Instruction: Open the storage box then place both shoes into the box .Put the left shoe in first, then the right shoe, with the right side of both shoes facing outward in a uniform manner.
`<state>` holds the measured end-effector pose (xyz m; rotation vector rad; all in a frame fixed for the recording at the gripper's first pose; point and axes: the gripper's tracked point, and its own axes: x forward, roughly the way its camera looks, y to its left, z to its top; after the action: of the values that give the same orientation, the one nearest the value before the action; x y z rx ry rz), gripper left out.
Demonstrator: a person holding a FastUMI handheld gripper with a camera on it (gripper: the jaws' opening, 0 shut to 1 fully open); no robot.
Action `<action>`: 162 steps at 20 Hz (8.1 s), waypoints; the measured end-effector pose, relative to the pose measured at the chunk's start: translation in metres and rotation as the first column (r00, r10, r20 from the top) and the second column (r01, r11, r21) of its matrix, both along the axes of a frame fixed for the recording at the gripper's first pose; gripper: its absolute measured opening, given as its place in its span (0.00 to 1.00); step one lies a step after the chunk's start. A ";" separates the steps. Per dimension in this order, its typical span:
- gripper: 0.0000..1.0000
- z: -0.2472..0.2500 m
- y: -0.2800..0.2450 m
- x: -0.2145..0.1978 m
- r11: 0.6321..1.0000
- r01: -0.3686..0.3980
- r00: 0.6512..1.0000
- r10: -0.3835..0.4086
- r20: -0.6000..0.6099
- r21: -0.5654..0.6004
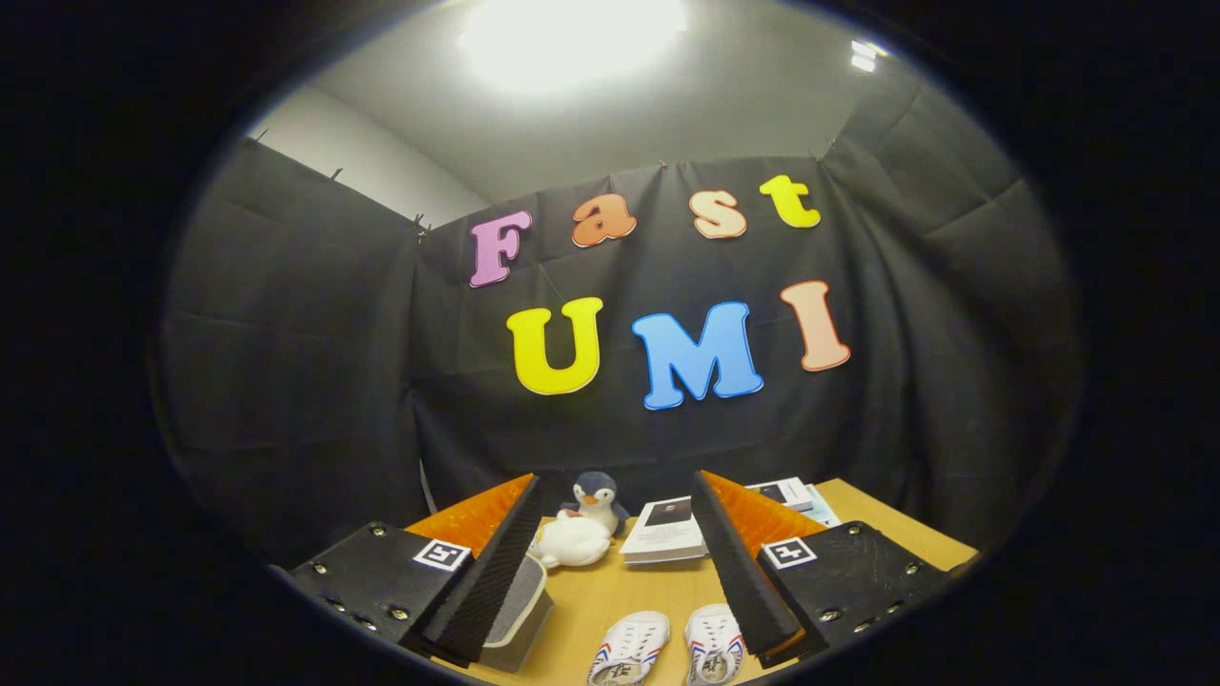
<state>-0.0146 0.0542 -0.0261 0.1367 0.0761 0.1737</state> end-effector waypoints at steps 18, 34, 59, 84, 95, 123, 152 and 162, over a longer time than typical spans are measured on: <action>0.97 -0.130 0.076 0.001 0.754 -0.002 0.842 0.356 -0.406 0.656; 0.97 -0.213 0.142 -0.018 0.549 0.165 0.658 0.557 -0.506 0.819; 0.00 -0.225 0.166 -0.019 0.481 0.210 0.585 0.636 -0.503 0.851; 0.00 -0.090 0.295 -0.013 0.644 -0.206 0.633 0.662 -0.401 0.737; 0.08 -0.084 0.389 -0.031 0.660 -0.391 0.576 0.719 -0.388 0.642; 0.97 -0.114 0.165 0.034 0.959 -0.247 0.845 0.284 -0.453 0.141; 0.98 -0.340 -0.009 0.005 0.968 -0.176 0.622 -0.031 -0.783 -0.178; 0.44 -0.369 0.005 0.002 0.967 -0.214 0.535 -0.005 -0.845 -0.141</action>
<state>-0.0129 0.0587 -0.3951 -0.0323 1.1011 0.2071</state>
